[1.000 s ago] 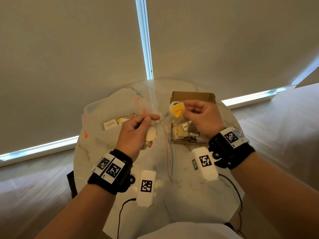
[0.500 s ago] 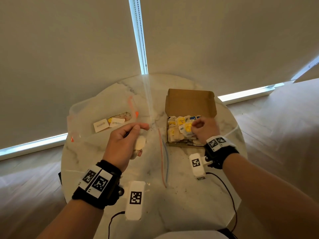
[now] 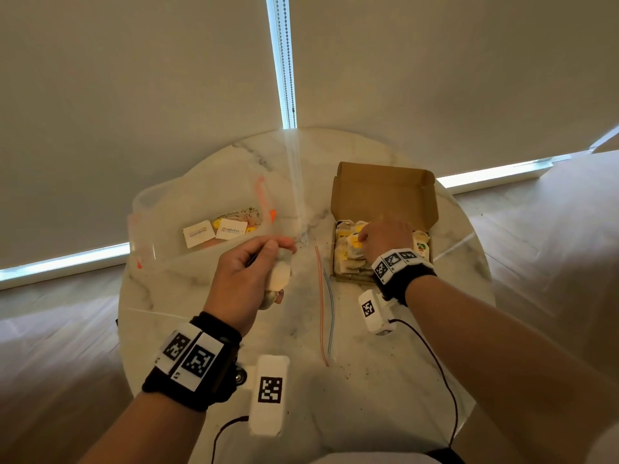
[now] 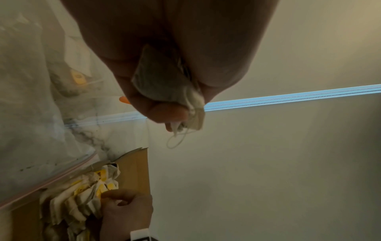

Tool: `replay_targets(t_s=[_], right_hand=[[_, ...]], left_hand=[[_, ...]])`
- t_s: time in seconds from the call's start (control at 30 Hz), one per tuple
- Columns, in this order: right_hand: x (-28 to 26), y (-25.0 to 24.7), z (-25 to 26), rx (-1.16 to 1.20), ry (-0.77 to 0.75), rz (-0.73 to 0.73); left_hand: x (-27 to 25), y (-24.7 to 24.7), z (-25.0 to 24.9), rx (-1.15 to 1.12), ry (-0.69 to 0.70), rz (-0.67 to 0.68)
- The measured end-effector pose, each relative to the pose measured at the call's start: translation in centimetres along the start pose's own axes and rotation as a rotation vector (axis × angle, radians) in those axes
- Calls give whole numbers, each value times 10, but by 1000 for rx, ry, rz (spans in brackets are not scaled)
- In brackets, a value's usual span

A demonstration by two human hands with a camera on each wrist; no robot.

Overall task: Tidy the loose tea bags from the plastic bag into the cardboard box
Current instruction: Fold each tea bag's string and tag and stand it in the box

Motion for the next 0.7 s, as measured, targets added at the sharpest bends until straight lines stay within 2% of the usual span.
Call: replay_targets(t_s=[0.1, 0.13, 0.2, 0.3, 0.37, 0.47, 0.7], right_hand=[[-3, -3, 4, -60, -43, 58], [-7, -9, 8, -38, -63, 45], [-20, -32, 20, 137, -126, -75], [-62, -82, 51, 590, -410, -316], [-101, -110, 77, 748, -634, -333], [-144, -127, 109, 718, -880, -283], [-169, -127, 122, 632, -999, -171]], left_hand=[[0, 2, -1, -20, -20, 2], [0, 3, -1, -35, -33, 2], [0, 5, -1, -93, -57, 0], [-1, 6, -2, -196, -88, -12], [-4, 8, -3, -246, -120, -3], [-13, 15, -5, -301, -166, 57], [-31, 17, -4, -336, -212, 109]])
Point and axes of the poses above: each hand's wrist, its own x-axis towards the middle knuckle, its own y-axis out of the palm, z = x × y, the point moved 9 cm from there along x, towards the middle knuckle
